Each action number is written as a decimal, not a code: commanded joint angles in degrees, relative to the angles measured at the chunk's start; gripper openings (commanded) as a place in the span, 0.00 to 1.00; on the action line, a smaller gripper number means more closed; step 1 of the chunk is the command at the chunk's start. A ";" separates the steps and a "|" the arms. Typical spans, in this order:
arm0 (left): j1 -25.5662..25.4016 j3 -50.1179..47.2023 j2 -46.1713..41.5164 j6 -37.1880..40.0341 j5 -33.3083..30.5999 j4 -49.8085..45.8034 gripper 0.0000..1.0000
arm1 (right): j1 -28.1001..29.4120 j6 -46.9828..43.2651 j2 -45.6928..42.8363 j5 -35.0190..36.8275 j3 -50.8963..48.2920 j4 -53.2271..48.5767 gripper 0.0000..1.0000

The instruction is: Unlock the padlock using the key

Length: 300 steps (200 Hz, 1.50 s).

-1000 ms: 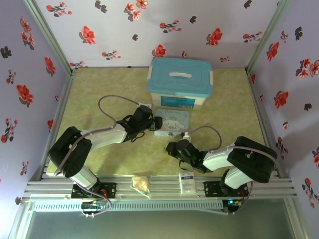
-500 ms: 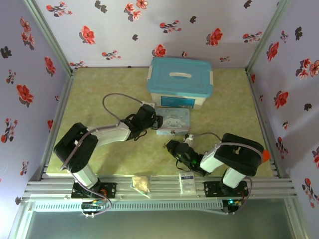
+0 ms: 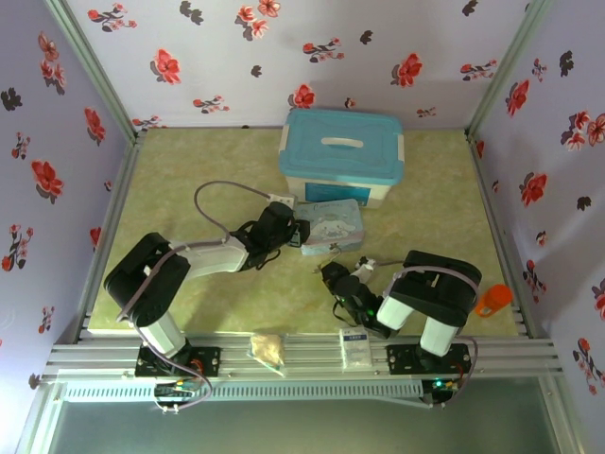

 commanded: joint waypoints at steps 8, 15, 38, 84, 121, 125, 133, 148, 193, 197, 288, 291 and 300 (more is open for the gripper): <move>0.29 -2.89 3.22 0.88 -3.41 -8.17 0.47 | -1.02 1.21 -1.19 7.94 -1.60 -3.99 0.00; 0.29 -2.85 3.35 0.96 -3.37 -8.08 0.47 | -1.03 0.90 -1.29 8.55 -1.56 -3.35 0.00; 0.06 -2.63 3.16 1.20 -2.93 -7.82 0.46 | -1.35 0.42 -1.44 9.32 -1.09 -2.96 0.00; -1.09 -1.43 3.62 1.32 -3.30 -8.34 0.46 | -3.10 -0.22 -0.07 10.39 -2.31 2.12 0.00; -0.94 -2.17 3.09 1.39 -3.37 -8.08 0.46 | -4.60 -1.11 -1.48 9.23 -3.08 -0.65 0.00; -0.94 -2.23 3.21 1.32 -3.41 -8.08 0.46 | -5.09 -1.48 -1.46 8.96 -3.44 0.00 0.00; -1.05 -2.28 3.31 1.23 -3.38 -7.99 0.46 | -5.77 -2.26 -1.54 8.85 -3.90 1.48 0.00; -0.97 -2.19 3.53 1.32 -3.41 -8.08 0.46 | -6.61 -2.95 -1.90 8.14 -3.63 2.24 0.00; -1.00 -2.48 2.99 1.64 -2.97 -7.35 0.46 | -6.45 -3.22 -0.68 7.38 -1.40 4.22 0.00; -0.95 -2.66 2.65 1.80 -2.55 -6.62 0.46 | -6.19 -2.40 -0.58 7.34 -1.18 3.66 0.00; -0.13 0.27 3.10 0.28 -1.40 -6.04 0.46 | -7.40 0.07 3.01 4.27 -3.62 7.30 0.00; 0.04 0.35 3.14 0.28 -1.34 -6.08 0.47 | -7.78 0.13 2.57 3.28 -3.78 6.03 0.00; 0.46 0.65 3.00 0.35 -1.08 -6.30 0.47 | -8.60 0.01 0.26 0.42 -4.08 1.46 0.00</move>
